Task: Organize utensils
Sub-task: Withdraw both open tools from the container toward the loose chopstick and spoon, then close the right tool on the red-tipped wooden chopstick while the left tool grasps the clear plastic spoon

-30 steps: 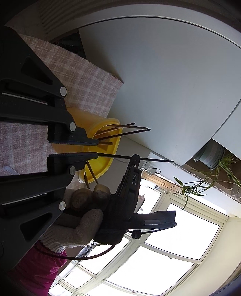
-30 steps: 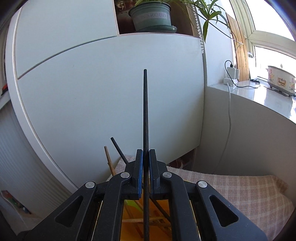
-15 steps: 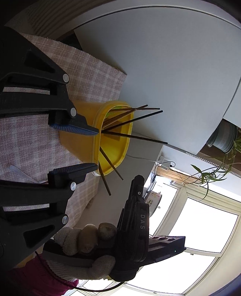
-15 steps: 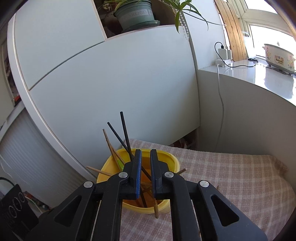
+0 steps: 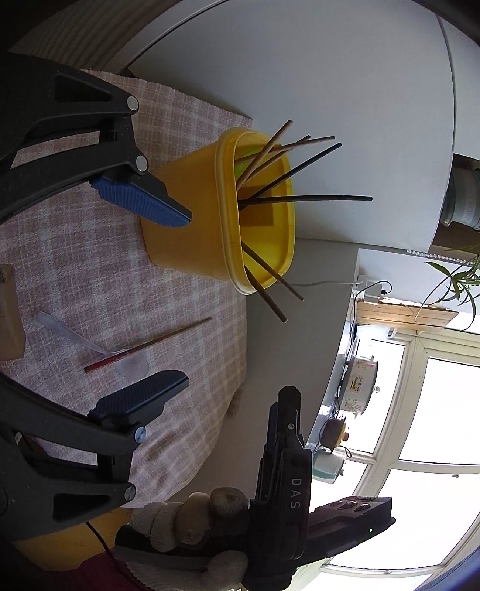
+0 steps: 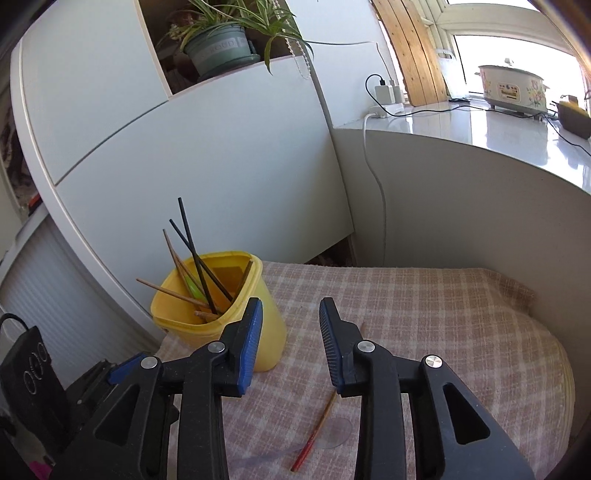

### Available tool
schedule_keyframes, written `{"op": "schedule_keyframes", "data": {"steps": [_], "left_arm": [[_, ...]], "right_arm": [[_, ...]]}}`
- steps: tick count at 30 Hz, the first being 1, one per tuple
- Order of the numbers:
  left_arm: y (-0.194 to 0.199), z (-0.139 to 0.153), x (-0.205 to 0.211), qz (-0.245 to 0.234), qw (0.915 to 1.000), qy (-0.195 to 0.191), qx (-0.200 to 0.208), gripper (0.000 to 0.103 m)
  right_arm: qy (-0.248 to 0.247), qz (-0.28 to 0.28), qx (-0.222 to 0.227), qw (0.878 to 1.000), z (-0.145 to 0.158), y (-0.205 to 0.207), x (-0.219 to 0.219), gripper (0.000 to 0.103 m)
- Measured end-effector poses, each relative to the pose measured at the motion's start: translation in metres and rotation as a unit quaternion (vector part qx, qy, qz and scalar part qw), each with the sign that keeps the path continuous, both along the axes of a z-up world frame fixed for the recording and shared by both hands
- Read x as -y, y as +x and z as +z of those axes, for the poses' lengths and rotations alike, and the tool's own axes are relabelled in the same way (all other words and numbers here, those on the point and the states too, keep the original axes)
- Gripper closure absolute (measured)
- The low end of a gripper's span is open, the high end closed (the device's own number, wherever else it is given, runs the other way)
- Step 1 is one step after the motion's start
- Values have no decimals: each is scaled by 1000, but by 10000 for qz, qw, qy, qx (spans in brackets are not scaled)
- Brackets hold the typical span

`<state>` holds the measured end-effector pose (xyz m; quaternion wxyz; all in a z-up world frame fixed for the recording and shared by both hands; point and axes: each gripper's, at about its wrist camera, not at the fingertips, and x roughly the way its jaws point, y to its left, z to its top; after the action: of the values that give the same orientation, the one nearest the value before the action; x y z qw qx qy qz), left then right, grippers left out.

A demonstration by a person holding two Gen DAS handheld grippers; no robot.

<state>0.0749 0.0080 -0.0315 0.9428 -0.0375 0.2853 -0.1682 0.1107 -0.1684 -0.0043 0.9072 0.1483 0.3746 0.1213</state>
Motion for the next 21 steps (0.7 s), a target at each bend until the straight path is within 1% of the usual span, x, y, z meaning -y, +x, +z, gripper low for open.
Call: {"op": "schedule_keyframes", "data": {"steps": [1,2,4,6,9,10,11,12,13,14,15,18,20,21], "left_arm": [[1,-2,4,-51,10000,28,-36,21],[2,-4,7,-97,9999,56,-79,21],[4,-8,13,-153,9997,134,-131,21],[6,-13,17,-225,9993,192,-220,21],[8,-24,21,-485,9979,211,-384,21],[8,-27,23,-564,9973,227,-416,26],[10,-31,26,-659,9963,242,-504,35],[12,-35,28,-767,9948,234,-630,45],[15,-40,29,-894,9928,186,-773,51],[18,-46,30,-1007,9903,132,-947,61],[21,-51,32,-1068,9882,134,-1092,67],[25,-64,42,-1267,9828,334,-1305,73],[28,-71,48,-1450,9778,393,-1463,74],[29,-73,50,-1458,9767,426,-1516,74]], "right_arm": [[-33,-75,-18,10000,-4,-2,6,61],[-97,-149,-26,9998,-7,-4,11,60],[-218,-271,-78,9994,-14,-7,19,60],[-210,-357,-175,9990,-21,-10,27,60],[-218,-423,-377,9982,-33,-10,36,60],[-221,-424,-447,9979,-37,-10,38,60],[-220,-417,-518,9975,-41,-9,39,60],[-225,-393,-609,9971,-46,-7,40,60],[-222,-362,-704,9966,-51,-5,40,60],[-196,-324,-786,9962,-55,-4,40,60],[-169,-272,-868,9957,-60,-3,39,60],[-136,-40,-1151,9933,-76,4,33,60],[-108,125,-1382,9903,-87,10,26,60],[-66,217,-1511,9883,-94,15,22,60]]}}
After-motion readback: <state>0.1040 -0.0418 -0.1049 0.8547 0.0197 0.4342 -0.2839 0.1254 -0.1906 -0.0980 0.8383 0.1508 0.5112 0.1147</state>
